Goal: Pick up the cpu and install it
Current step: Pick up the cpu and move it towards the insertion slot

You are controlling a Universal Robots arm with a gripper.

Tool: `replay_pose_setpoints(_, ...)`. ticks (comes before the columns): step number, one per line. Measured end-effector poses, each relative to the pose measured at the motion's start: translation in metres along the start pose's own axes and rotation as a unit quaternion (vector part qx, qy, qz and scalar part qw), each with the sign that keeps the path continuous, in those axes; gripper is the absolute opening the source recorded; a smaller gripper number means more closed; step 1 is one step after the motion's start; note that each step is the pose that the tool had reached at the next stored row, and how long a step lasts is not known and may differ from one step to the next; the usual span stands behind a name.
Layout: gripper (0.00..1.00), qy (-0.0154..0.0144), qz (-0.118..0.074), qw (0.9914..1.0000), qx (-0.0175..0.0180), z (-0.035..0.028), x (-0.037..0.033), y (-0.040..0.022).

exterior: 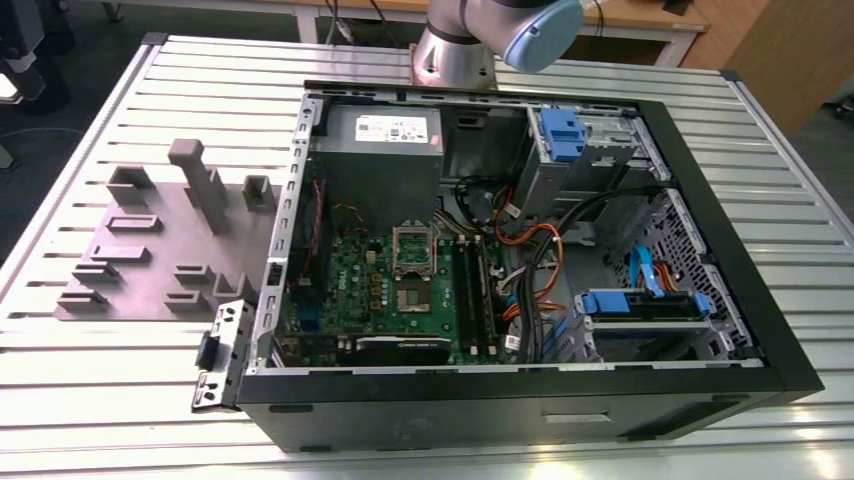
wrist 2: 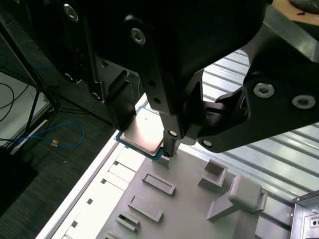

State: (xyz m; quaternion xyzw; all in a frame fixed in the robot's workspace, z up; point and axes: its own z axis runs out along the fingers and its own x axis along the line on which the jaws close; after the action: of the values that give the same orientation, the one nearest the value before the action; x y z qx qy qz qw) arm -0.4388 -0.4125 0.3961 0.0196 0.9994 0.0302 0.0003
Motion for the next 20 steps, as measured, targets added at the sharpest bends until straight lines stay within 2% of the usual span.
replay_pose_setpoints(20, 0.47, 0.0, 0.0, 1.0, 0.0, -0.0001, -0.0074, -0.0006)
